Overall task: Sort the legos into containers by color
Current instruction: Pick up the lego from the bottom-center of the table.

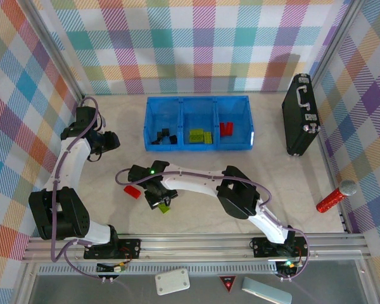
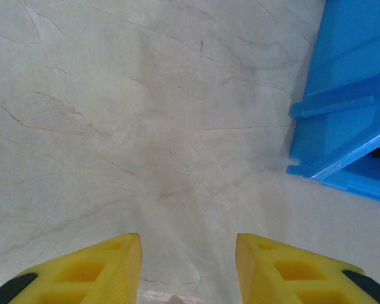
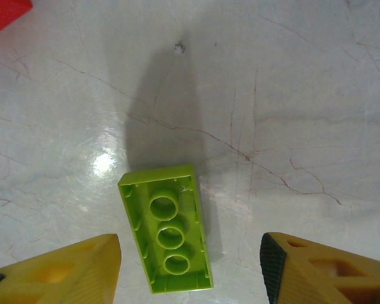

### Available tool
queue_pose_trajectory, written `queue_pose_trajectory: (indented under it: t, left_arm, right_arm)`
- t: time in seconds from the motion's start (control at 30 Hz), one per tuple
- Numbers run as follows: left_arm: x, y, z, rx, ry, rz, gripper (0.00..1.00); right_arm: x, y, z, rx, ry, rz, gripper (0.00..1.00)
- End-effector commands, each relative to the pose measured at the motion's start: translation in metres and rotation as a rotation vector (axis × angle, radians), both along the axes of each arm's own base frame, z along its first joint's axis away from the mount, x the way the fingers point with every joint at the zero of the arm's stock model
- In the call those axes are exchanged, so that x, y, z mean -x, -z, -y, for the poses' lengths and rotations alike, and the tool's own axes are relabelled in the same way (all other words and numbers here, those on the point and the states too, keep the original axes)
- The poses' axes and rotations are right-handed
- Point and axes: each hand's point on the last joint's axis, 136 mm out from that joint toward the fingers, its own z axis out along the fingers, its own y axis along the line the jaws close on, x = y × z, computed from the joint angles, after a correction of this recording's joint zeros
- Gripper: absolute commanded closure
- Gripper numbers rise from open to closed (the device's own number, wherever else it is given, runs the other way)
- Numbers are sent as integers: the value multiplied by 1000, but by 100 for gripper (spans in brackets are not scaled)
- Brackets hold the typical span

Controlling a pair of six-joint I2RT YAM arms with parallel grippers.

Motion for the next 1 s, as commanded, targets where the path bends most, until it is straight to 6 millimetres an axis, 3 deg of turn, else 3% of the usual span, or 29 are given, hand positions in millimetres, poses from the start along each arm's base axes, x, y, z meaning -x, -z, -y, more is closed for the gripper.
queue_pose_trajectory:
  t: [0.0, 0.67, 0.97]
  left_arm:
    - [-5, -16, 0, 20, -6, 45, 57]
    - [-6, -15, 4, 45, 0, 47, 57]
    - [-8, -12, 7, 62, 6, 40, 57]
  right_arm:
    - [2, 4, -7, -3, -6, -10, 41]
    - [18, 22, -13, 26, -49, -70, 48]
    - [22, 21, -12, 33, -56, -83, 61]
